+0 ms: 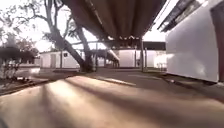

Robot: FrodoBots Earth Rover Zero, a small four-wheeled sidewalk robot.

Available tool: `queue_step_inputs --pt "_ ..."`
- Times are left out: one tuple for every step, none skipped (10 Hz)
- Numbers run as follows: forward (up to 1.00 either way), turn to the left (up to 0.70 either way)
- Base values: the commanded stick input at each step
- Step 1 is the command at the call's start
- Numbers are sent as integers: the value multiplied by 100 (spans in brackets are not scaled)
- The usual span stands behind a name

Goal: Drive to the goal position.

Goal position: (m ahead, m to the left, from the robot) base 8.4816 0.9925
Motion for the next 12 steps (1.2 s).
queue_step_inputs --pt "85 0" --pt "85 0" --pt "85 0" --pt "85 0" --pt "85 0" --pt "85 0" --pt "85 0" --pt "85 0" --pt "85 0" --pt "85 0" --pt "85 0" --pt "85 0"
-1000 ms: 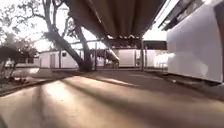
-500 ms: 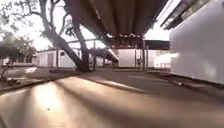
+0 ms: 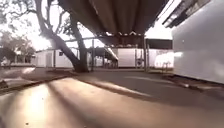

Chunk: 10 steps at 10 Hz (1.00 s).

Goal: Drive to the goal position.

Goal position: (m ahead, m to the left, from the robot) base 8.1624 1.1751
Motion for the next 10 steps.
queue_step_inputs --pt "85 0" --pt "85 0" --pt "85 0" --pt "85 0" --pt "85 0" --pt "85 0" --pt "85 0" --pt "85 0" --pt "85 0" --pt "85 0"
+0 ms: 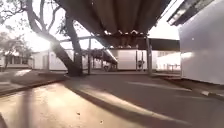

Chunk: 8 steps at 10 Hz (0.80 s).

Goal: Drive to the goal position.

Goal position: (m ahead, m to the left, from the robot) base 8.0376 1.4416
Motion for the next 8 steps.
queue_step_inputs --pt "85 0" --pt "85 0" --pt "85 0" --pt "85 0" --pt "85 0" --pt "85 0" --pt "85 0" --pt "85 0"
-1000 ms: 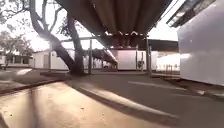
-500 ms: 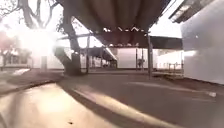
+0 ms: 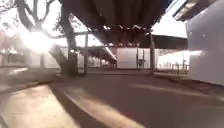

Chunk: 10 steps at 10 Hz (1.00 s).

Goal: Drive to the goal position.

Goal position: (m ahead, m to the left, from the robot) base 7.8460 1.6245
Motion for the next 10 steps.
queue_step_inputs --pt "85 0" --pt "85 0" --pt "85 0" --pt "85 0" --pt "85 0" --pt "85 0" --pt "85 0" --pt "85 0" --pt "85 0" --pt "85 0"
